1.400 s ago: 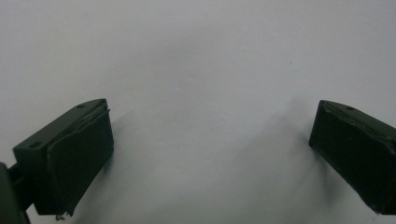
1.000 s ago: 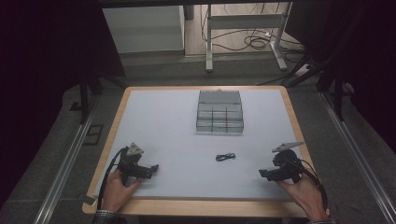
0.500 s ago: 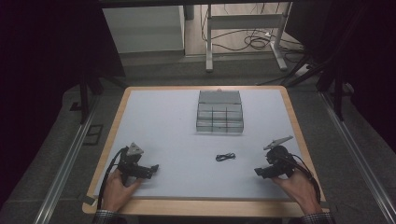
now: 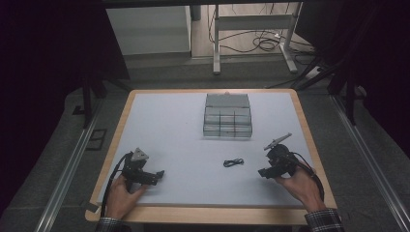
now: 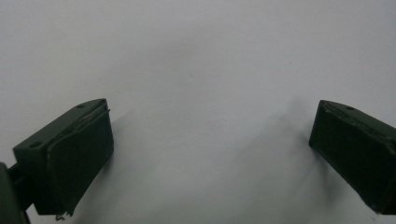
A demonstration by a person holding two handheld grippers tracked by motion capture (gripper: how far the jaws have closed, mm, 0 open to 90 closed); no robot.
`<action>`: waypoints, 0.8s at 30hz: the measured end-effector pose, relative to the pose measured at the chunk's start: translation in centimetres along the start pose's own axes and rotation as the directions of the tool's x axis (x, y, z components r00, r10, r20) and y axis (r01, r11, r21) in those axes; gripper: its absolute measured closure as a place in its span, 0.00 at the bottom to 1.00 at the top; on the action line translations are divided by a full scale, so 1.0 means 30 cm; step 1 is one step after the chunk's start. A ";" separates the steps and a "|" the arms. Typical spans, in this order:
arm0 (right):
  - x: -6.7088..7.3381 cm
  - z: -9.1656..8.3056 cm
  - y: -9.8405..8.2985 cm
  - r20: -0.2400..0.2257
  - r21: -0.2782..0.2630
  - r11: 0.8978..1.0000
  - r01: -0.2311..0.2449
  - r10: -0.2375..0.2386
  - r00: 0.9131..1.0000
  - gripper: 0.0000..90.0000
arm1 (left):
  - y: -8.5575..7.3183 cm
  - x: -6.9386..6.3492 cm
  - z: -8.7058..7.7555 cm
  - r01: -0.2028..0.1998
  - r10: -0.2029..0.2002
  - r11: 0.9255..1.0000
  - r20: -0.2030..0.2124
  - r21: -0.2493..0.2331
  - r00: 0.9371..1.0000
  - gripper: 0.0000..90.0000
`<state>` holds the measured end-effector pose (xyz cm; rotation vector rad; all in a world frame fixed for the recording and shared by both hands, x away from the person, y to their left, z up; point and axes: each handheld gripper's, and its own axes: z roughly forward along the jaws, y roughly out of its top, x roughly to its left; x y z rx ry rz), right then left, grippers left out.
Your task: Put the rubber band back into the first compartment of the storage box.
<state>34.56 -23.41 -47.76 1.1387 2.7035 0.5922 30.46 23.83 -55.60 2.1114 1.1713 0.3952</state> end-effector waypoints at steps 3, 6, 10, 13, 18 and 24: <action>0.005 0.009 0.018 0.004 0.018 1.000 0.018 -0.018 1.000 0.44 | 0.000 0.000 0.000 0.000 0.000 1.000 0.000 0.000 1.000 0.00; 0.009 0.015 0.038 0.001 0.025 0.999 0.032 -0.032 0.999 0.45 | 0.000 0.000 0.000 0.000 0.000 1.000 0.000 0.000 1.000 0.00; 0.013 0.021 0.058 -0.003 0.030 0.999 0.044 -0.044 0.999 0.47 | 0.000 0.000 0.000 0.000 0.000 1.000 0.000 0.000 1.000 0.00; 0.018 0.032 0.082 -0.012 0.041 0.998 0.052 -0.052 0.999 0.49 | 0.000 0.000 0.000 0.000 0.000 1.000 0.000 0.000 1.000 0.00; 0.027 0.050 0.113 -0.025 0.061 0.995 0.078 -0.077 0.997 0.52 | 0.000 0.000 0.000 0.000 0.000 1.000 0.000 0.000 1.000 0.00; 0.037 0.065 0.149 -0.025 0.083 0.991 0.101 -0.100 0.995 0.54 | 0.000 0.000 0.000 0.000 0.000 1.000 0.000 0.000 1.000 0.00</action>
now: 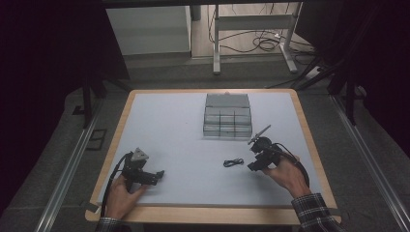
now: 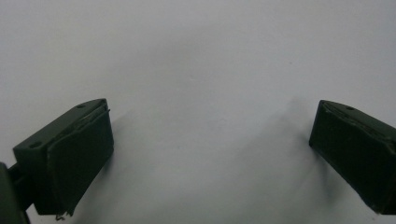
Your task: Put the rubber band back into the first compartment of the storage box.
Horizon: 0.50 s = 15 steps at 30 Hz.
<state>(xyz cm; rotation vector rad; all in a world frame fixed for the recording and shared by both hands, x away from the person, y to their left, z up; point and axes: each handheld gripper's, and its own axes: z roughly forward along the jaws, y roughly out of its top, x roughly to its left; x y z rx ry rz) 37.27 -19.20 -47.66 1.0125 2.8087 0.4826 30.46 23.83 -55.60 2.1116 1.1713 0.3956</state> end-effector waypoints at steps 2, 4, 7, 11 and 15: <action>0.001 0.004 0.015 -0.007 0.004 1.000 0.004 -0.004 1.000 0.54 | 0.000 0.000 0.000 0.000 0.000 1.000 0.000 0.000 1.000 0.00; 0.005 0.007 0.033 -0.020 0.011 1.000 0.007 -0.006 1.000 0.54 | 0.000 0.000 0.000 0.000 0.000 1.000 0.000 0.000 1.000 0.00; 0.011 0.012 0.056 -0.023 0.021 1.000 0.020 -0.019 1.000 0.55 | 0.000 0.000 0.000 0.000 0.000 1.000 0.000 0.000 1.000 0.00; 0.019 0.022 0.088 -0.028 0.039 0.999 0.038 -0.037 0.999 0.55 | 0.000 0.000 0.000 0.000 0.000 1.000 0.000 0.000 1.000 0.00; 0.029 0.041 0.116 -0.034 0.061 0.996 0.062 -0.060 0.998 0.55 | 0.000 0.000 0.000 0.000 0.000 1.000 0.000 0.000 1.000 0.00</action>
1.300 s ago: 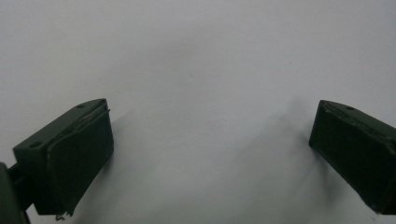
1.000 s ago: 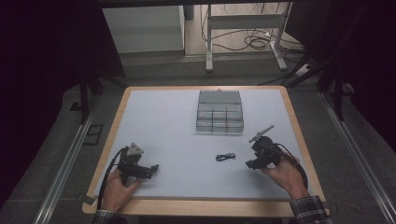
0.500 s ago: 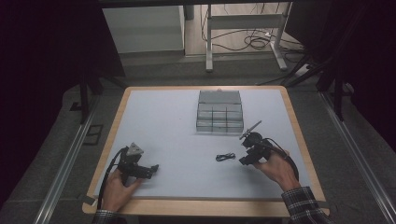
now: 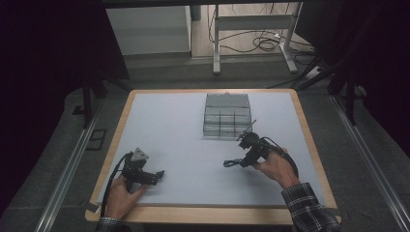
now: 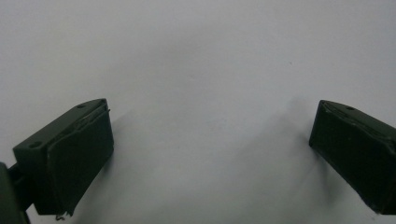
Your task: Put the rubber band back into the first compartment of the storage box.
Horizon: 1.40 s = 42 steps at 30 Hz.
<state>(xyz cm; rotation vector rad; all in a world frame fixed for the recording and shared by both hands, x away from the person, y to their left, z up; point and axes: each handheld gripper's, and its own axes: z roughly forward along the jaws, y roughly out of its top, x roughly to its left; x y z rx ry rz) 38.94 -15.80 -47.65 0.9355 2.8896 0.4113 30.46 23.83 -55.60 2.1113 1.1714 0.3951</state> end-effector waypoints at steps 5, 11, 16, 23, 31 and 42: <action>0.011 0.024 0.026 0.009 0.034 0.999 0.027 -0.027 1.000 0.55 | 0.000 0.000 0.000 0.000 0.000 1.000 0.000 0.000 1.000 0.00; 0.017 0.054 0.062 0.022 0.072 0.997 0.040 -0.042 0.999 0.55 | 0.000 0.000 0.000 0.000 0.000 1.000 0.000 0.000 1.000 0.00; 0.027 0.083 0.086 0.041 0.132 0.989 0.062 -0.068 0.997 0.61 | 0.000 0.000 0.000 0.000 0.000 1.000 0.000 0.000 1.000 0.00; 0.031 0.086 0.100 0.018 0.174 0.984 0.033 -0.037 0.999 0.94 | 0.000 0.000 0.000 0.000 0.000 1.000 0.000 0.000 1.000 0.00; 0.028 0.074 0.093 -0.009 0.159 0.987 -0.002 0.004 1.000 0.95 | 0.000 0.000 0.000 0.000 0.000 1.000 0.000 0.000 1.000 0.00; 0.014 -0.008 0.086 -0.026 0.092 0.994 -0.053 0.056 0.998 0.95 | 0.000 0.000 0.000 0.000 0.000 1.000 0.000 0.000 1.000 0.00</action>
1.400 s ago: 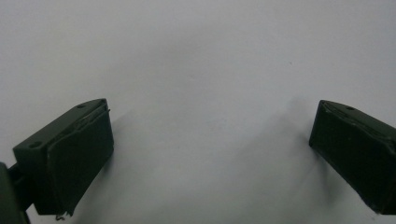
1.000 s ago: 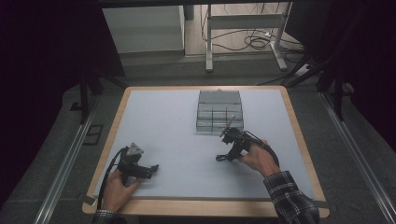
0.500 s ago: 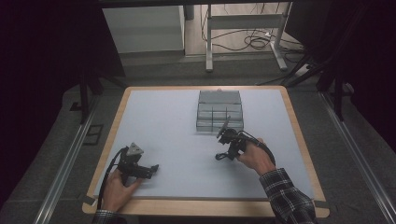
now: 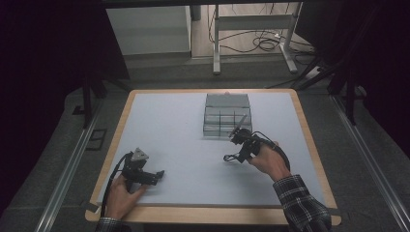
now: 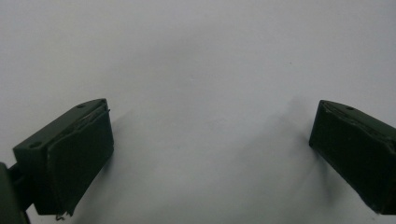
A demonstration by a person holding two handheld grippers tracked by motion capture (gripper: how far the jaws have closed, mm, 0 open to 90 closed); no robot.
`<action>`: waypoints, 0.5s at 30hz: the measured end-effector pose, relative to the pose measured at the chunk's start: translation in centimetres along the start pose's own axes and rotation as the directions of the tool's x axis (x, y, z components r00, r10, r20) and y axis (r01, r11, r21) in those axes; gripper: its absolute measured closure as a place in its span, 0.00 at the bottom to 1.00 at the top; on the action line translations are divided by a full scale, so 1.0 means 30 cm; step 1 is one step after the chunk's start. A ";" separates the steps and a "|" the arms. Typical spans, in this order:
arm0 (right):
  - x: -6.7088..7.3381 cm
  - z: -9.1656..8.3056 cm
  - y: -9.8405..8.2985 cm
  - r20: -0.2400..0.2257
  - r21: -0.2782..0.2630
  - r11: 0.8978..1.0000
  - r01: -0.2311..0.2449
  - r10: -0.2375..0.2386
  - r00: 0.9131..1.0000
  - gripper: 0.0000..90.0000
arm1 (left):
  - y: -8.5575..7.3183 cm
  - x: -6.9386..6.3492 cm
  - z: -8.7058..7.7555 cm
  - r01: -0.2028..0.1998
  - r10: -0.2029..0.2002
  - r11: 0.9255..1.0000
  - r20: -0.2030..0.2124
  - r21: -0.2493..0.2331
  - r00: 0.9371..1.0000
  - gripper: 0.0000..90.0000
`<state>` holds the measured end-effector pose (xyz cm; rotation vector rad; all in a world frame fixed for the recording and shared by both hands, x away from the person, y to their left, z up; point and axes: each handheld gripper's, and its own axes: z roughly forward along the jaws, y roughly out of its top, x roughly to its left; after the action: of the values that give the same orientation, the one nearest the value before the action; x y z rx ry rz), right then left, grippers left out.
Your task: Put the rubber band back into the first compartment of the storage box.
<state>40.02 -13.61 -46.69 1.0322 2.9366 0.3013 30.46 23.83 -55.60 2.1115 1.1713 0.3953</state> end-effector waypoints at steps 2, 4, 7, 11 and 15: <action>-0.004 -0.021 0.001 -0.002 -0.027 1.000 -0.005 0.005 1.000 0.95 | 0.000 0.000 0.000 0.000 0.000 1.000 0.000 0.000 1.000 0.00; -0.004 -0.026 0.001 -0.002 -0.037 0.999 -0.010 0.009 1.000 0.95 | 0.000 0.000 0.000 0.000 0.000 1.000 0.000 0.000 1.000 0.00; -0.010 -0.042 0.000 -0.006 -0.089 0.996 -0.023 0.022 1.000 0.95 | 0.000 0.000 0.000 0.000 0.000 1.000 0.000 0.000 1.000 0.00; -0.021 -0.046 -0.002 0.006 -0.138 0.990 -0.038 0.039 0.999 0.95 | 0.000 0.000 0.000 0.000 0.000 1.000 0.000 0.000 1.000 0.00; -0.026 -0.054 -0.002 0.011 -0.178 0.983 -0.049 0.052 0.999 0.95 | 0.000 0.000 0.000 0.000 0.000 1.000 0.000 0.000 1.000 0.00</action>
<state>40.48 -14.42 -45.15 1.0790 2.8105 0.5425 30.46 23.83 -55.60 2.1116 1.1714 0.3951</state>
